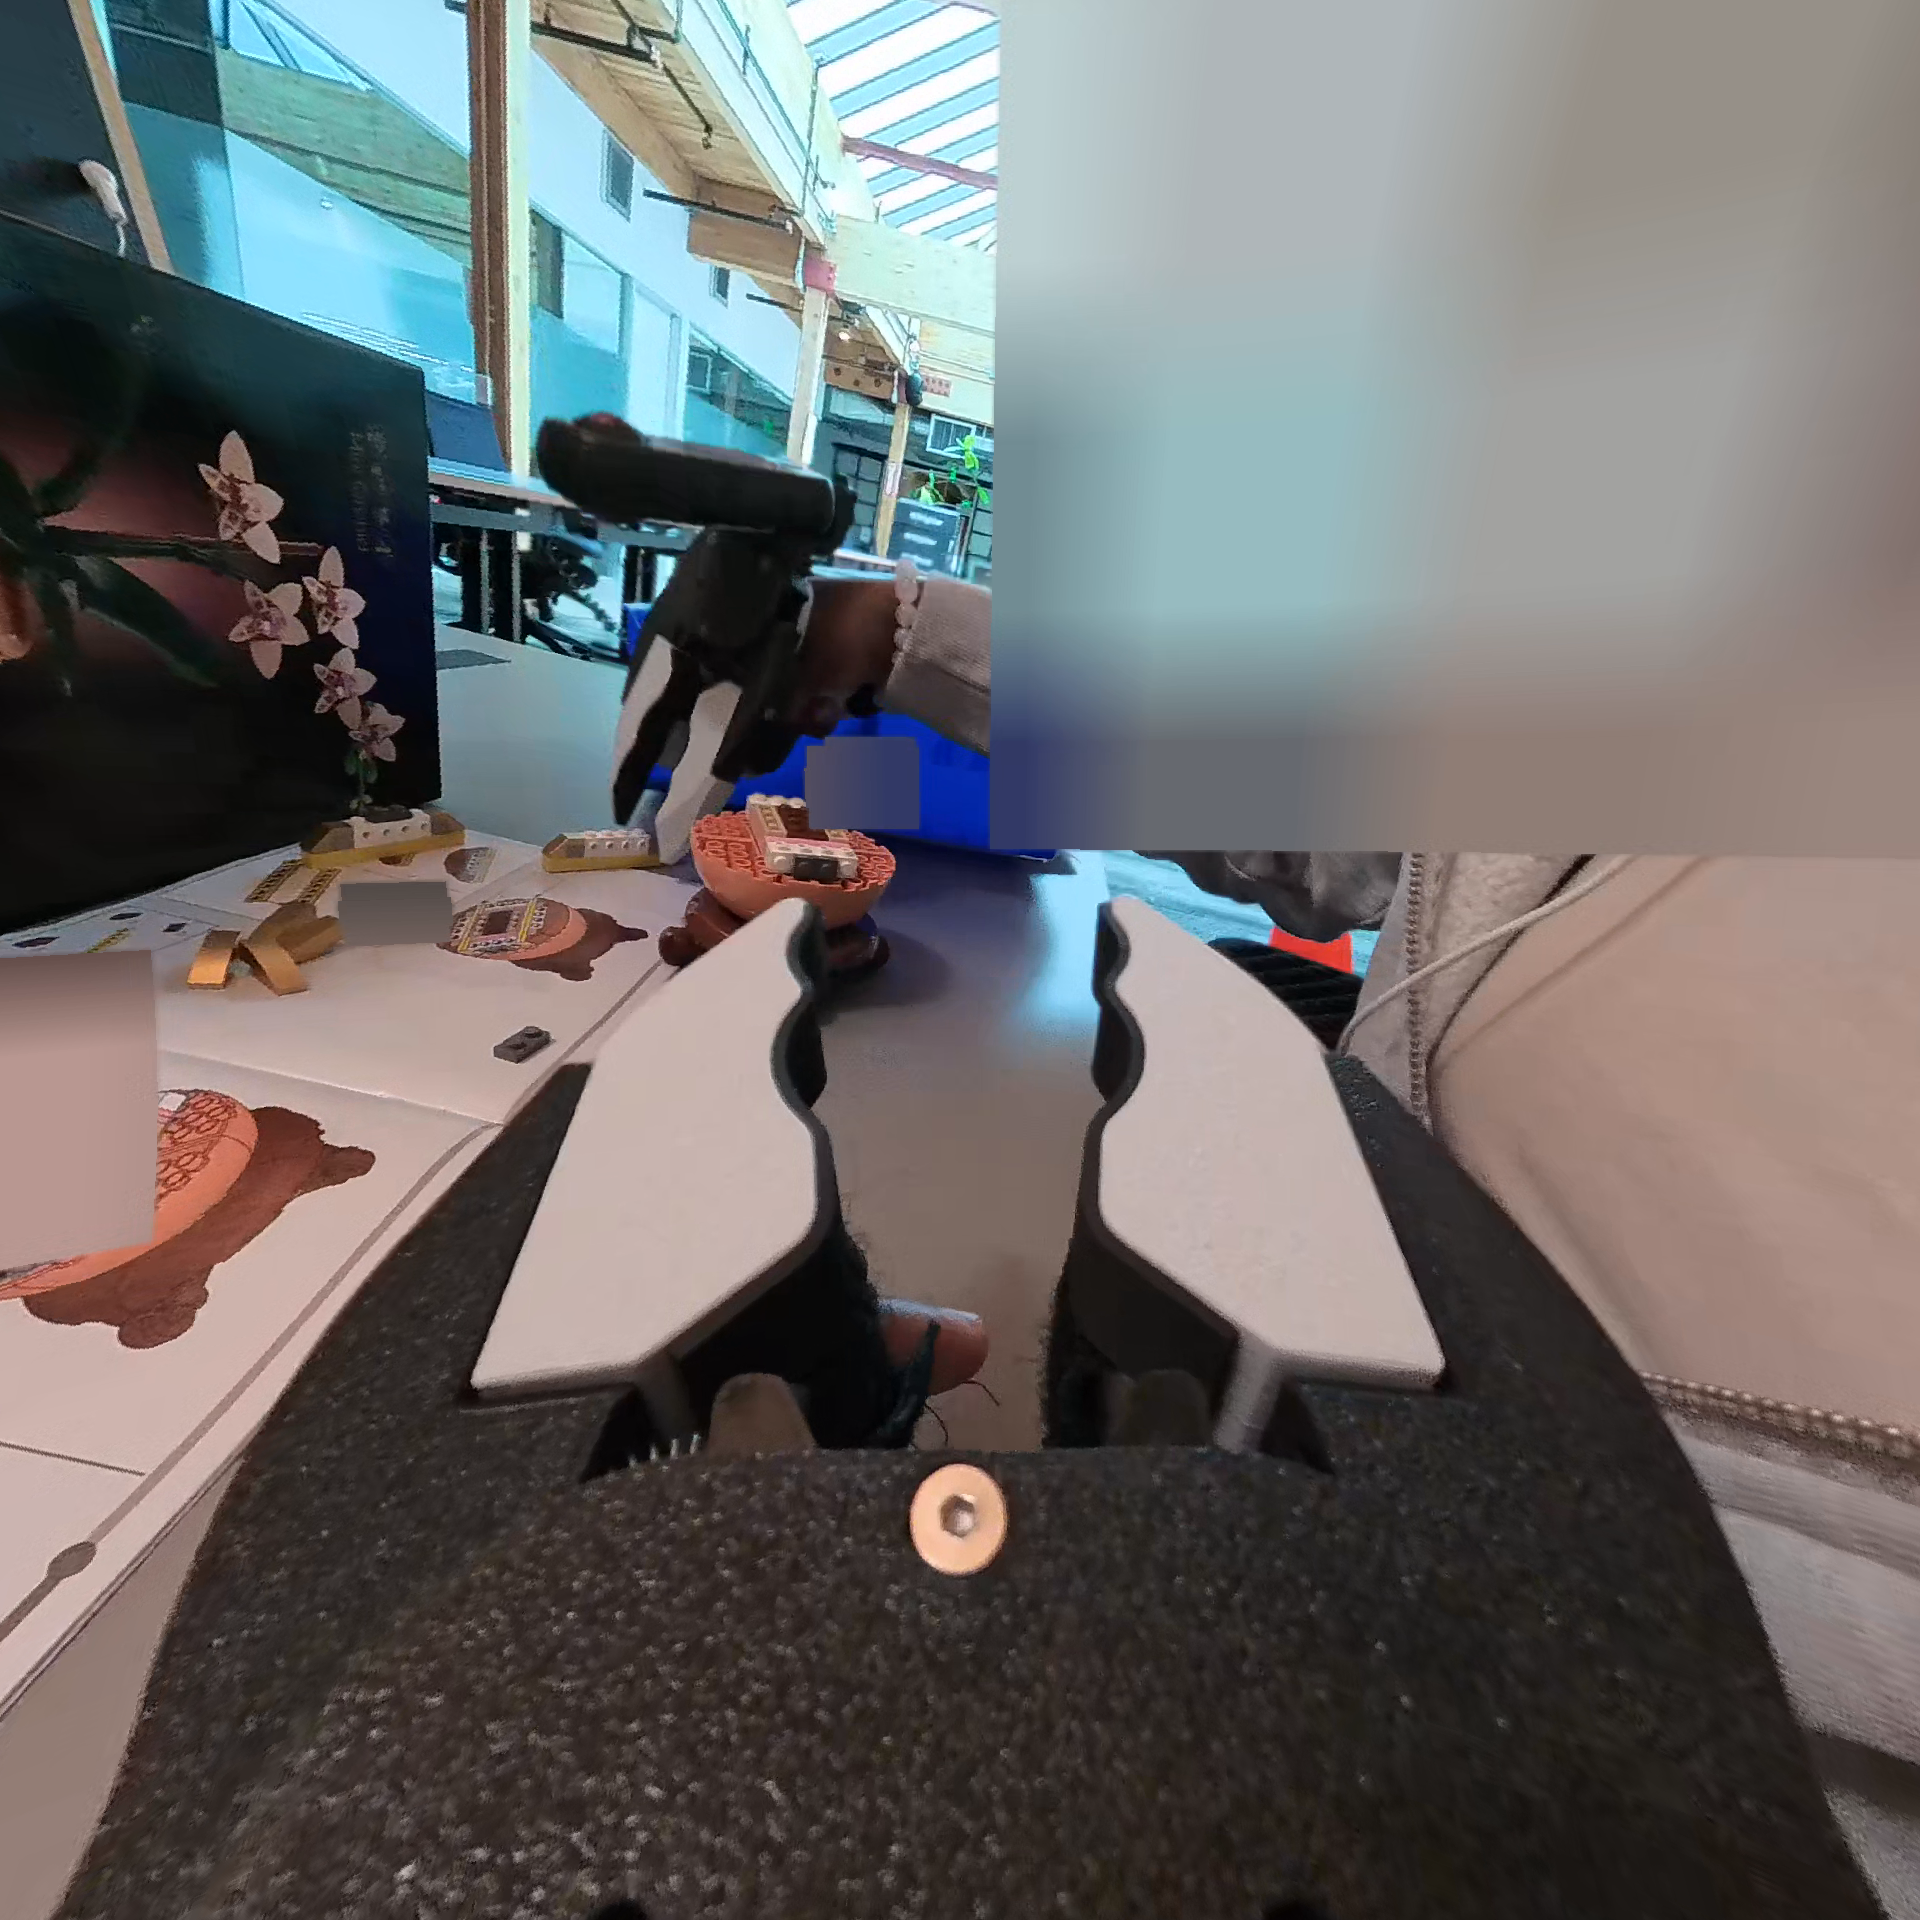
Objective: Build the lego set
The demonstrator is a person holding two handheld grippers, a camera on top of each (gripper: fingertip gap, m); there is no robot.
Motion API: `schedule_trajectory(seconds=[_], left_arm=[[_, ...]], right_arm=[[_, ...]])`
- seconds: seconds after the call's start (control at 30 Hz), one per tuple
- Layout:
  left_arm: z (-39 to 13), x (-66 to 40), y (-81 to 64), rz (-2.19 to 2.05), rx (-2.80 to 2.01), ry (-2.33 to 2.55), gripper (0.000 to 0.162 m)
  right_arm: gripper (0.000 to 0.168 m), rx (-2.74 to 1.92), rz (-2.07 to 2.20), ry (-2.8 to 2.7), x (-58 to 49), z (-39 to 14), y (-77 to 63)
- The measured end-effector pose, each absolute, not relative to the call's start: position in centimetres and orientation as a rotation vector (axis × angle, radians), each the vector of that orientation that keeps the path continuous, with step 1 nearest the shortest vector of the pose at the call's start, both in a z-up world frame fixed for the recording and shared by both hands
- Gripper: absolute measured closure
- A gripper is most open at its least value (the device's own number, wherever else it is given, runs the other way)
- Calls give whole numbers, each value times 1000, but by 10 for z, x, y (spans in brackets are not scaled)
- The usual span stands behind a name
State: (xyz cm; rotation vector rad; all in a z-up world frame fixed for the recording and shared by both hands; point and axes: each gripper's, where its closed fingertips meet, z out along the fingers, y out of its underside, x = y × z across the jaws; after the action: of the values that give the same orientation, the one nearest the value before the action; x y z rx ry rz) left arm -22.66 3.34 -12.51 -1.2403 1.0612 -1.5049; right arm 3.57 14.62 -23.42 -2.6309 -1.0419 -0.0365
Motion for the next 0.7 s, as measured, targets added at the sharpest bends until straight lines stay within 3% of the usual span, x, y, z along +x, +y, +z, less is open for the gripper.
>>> schedule_trajectory(seconds=[0.07,0.2,0.4,0.6,0.7], left_arm=[[-126,-226,34,-1473,-1240,1069,113],[-123,-227,48,-1366,-1261,1029,113],[-118,-231,59,-1469,-1314,907,124],[-120,-228,46,-1556,-1319,910,127],[-119,-230,41,-1555,-1294,934,138]], right_arm=[[156,-2638,-42,-1083,34,-241,149],[156,-2501,-21,-1140,8,-206,160],[157,-2068,637,-1429,-155,-112,96],[157,-2066,810,-1638,-222,-142,41],[157,-2090,892,-1601,-232,-142,38]])
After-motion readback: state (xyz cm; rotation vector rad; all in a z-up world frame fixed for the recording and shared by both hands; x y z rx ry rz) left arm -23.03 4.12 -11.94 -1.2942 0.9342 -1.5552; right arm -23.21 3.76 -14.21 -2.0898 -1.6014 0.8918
